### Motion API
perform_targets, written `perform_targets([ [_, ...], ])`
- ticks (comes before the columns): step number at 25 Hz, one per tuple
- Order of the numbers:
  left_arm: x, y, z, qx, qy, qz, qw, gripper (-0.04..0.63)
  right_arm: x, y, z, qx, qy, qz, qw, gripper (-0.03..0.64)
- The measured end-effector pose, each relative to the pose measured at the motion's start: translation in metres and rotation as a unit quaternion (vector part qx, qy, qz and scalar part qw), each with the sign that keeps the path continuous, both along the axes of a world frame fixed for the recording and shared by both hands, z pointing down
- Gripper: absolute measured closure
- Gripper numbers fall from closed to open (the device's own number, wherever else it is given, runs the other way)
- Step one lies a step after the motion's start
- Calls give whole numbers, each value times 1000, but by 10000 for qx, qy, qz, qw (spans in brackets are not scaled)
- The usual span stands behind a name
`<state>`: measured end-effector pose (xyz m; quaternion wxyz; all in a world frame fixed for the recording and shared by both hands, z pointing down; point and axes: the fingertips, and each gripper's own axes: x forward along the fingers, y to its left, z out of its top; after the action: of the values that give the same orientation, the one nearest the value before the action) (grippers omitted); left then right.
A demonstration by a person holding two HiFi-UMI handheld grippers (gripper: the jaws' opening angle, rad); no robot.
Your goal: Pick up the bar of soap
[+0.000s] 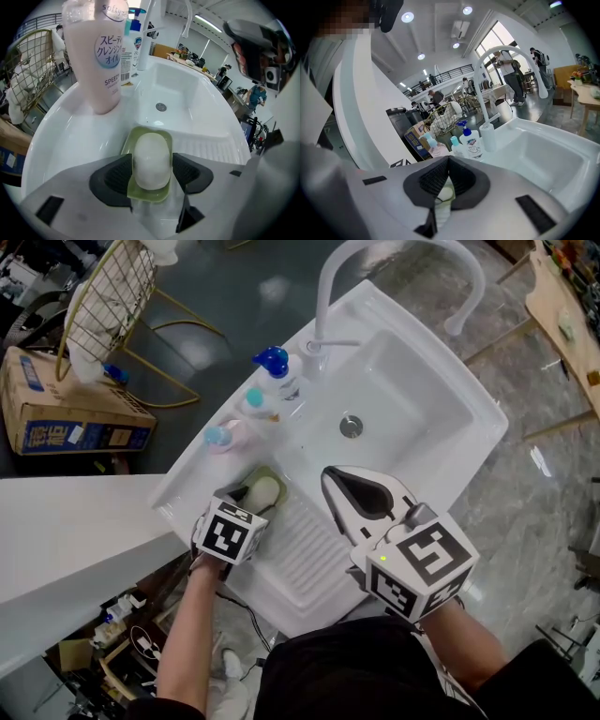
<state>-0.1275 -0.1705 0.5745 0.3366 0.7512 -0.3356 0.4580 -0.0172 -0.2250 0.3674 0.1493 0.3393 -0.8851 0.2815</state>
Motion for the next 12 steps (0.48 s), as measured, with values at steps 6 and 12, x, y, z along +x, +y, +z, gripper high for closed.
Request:
perform_targets([
  [6,5,-4,3,-67,81,-326,9994,331,0,1,0,-23,-42,-11,10000,612],
  [12,3,-6,2,-287,-111,-522,9982,339,3,-1,-1,-18,-35,17,10000,612],
])
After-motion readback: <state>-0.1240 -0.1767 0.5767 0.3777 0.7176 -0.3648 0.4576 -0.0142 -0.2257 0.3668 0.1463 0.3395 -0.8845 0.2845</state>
